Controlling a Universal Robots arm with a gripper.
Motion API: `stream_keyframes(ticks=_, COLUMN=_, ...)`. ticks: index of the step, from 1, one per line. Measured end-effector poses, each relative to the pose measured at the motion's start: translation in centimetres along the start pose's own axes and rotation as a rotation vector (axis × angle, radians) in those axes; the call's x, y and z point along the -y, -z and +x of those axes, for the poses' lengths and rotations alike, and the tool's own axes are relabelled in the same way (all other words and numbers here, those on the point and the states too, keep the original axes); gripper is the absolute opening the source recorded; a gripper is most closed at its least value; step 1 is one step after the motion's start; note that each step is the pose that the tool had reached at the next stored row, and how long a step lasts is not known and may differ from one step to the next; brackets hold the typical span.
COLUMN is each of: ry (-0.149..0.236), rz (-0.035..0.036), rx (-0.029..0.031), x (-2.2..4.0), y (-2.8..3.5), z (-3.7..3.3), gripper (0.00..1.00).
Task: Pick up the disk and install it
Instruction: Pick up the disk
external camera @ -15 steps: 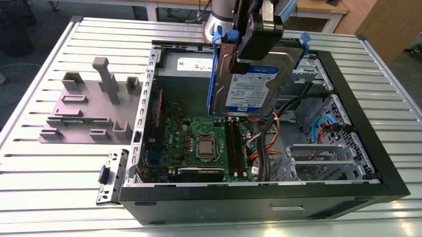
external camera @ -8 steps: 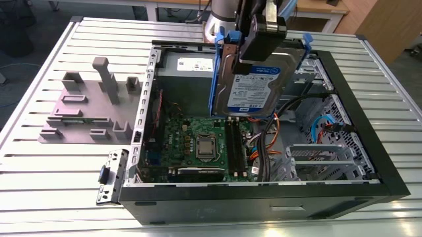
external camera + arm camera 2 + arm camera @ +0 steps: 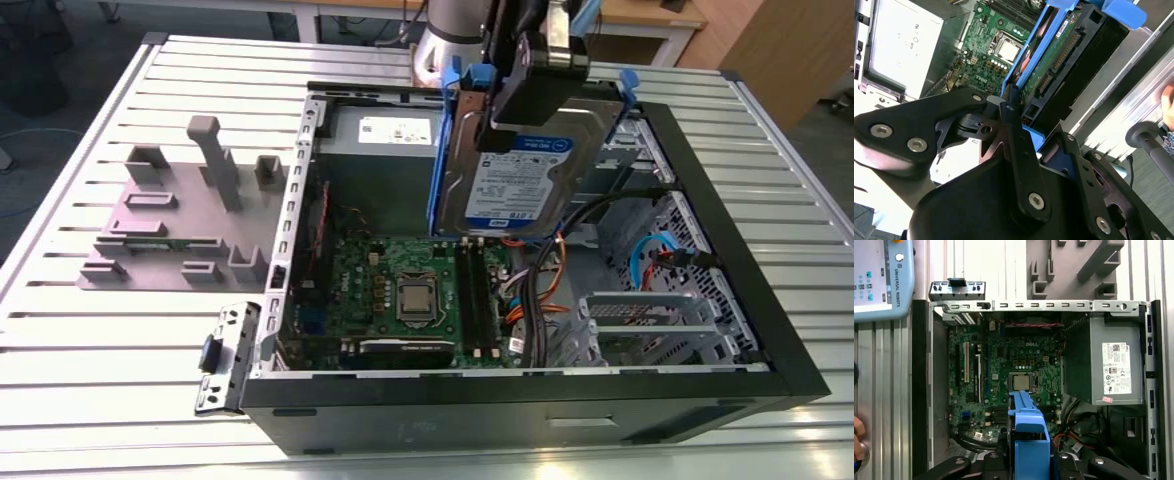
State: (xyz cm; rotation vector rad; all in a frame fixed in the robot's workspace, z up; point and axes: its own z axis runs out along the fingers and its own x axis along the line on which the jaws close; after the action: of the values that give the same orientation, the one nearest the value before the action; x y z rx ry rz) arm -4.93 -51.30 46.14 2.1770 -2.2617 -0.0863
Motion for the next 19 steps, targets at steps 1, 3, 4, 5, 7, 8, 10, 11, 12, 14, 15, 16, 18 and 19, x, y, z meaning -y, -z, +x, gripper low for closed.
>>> stream_keyframes(ticks=1, ry=0.000, rz=0.0000, rx=0.0000, x=0.05, y=0.00, z=0.01, gripper=0.36)
stream_keyframes(ticks=3, ry=0.000, rz=0.0000, rx=0.0000, x=0.15, y=-0.01, z=0.02, gripper=0.36)
stream_keyframes(ticks=4, ry=0.000, rz=0.0000, rx=0.0001, x=0.20, y=-0.02, z=0.03, gripper=0.36)
stream_keyframes(ticks=5, ry=0.000, rz=0.0001, rx=0.0001, x=0.25, y=-0.02, z=0.04, gripper=0.36)
stream_keyframes(ticks=7, ry=0.000, rz=0.0000, rx=0.0001, x=0.35, y=-0.03, z=0.06, gripper=0.36)
stream_keyframes(ticks=8, ry=0.000, rz=0.0000, rx=0.0000, x=0.40, y=-0.03, z=0.07, gripper=0.36)
stream_keyframes(ticks=10, ry=0.000, rz=0.0000, rx=0.0000, x=0.51, y=-0.04, z=0.08, gripper=0.36)
stream_keyframes(ticks=11, ry=0.000, rz=0.0000, rx=0.0001, x=0.56, y=-0.05, z=0.09, gripper=0.36)
stream_keyframes(ticks=12, ry=0.000, rz=0.0000, rx=0.0000, x=0.61, y=-0.05, z=0.10, gripper=0.36)
stream_keyframes(ticks=14, ry=0.000, rz=0.0000, rx=0.0000, x=0.71, y=-0.06, z=0.11, gripper=0.36)
stream_keyframes(ticks=15, ry=0.000, rz=0.0000, rx=0.0000, x=0.77, y=-0.06, z=0.12, gripper=0.36)
stream_keyframes(ticks=16, ry=0.000, rz=0.0000, rx=0.0000, x=0.82, y=-0.06, z=0.13, gripper=0.36)
stream_keyframes(ticks=18, ry=0.000, rz=0.0000, rx=0.0000, x=0.92, y=-0.07, z=0.14, gripper=0.36)
stream_keyframes(ticks=19, ry=0.000, rz=0.0000, rx=-0.0001, x=0.97, y=-0.07, z=0.15, gripper=0.36)
